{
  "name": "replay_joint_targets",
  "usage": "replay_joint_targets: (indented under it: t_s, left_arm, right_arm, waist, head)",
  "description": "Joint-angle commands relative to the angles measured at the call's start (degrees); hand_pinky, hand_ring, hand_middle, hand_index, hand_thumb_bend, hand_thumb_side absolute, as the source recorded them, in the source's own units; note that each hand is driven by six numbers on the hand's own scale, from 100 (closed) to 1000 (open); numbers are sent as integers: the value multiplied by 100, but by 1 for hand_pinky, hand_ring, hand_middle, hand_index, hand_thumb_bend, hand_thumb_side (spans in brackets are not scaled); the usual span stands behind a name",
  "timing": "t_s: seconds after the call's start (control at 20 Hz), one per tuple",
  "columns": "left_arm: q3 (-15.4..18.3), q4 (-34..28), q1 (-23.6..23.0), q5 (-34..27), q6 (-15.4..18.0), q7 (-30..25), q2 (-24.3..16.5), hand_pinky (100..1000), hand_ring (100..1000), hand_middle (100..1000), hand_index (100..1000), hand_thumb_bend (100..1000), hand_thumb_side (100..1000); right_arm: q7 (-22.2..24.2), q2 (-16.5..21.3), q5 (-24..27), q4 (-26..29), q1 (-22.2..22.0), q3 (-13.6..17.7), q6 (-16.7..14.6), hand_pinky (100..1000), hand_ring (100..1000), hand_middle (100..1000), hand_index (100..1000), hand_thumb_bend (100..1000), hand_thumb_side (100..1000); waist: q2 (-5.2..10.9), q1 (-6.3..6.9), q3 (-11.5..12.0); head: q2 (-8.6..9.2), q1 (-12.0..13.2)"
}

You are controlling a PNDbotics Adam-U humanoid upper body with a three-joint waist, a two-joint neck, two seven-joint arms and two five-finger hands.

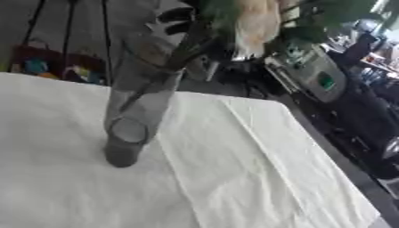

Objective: Arrange flowers into the vase.

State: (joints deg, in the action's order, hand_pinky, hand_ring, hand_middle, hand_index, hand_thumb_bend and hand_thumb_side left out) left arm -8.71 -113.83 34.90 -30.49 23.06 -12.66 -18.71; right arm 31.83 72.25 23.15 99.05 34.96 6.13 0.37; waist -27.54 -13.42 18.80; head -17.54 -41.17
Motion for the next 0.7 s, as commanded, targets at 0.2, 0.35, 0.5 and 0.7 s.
replay_joint_targets:
  t_s: [0.2,0.35,0.5,0.7]
  left_arm:
    - [-4,-76,61,-24,-21,-30,-88,751,757,829,924,100,872]
    - [-6,-76,51,-16,-47,-39,-84,752,758,829,925,100,874]
    - [-5,-76,45,-15,-59,-40,-87,752,758,829,925,100,873]
    - [-5,-76,44,-27,-72,-44,-90,751,758,828,925,100,873]
  right_arm:
    - [582,252,33,-13,123,120,230,848,1000,1000,1000,913,403]
    - [862,252,55,-147,171,223,274,855,1000,1000,1000,928,445]
    - [933,251,76,-287,214,307,312,847,1000,1000,1000,915,569]
    - [767,238,179,-346,241,314,346,840,1000,1000,1000,889,678]
  waist:
    - [140,47,-36]
    - [143,47,-81]
    - [157,47,-102]
    - [168,47,-129]
  head:
    - [64,-3]
    - [60,10]
    - [49,19]
    - [37,22]
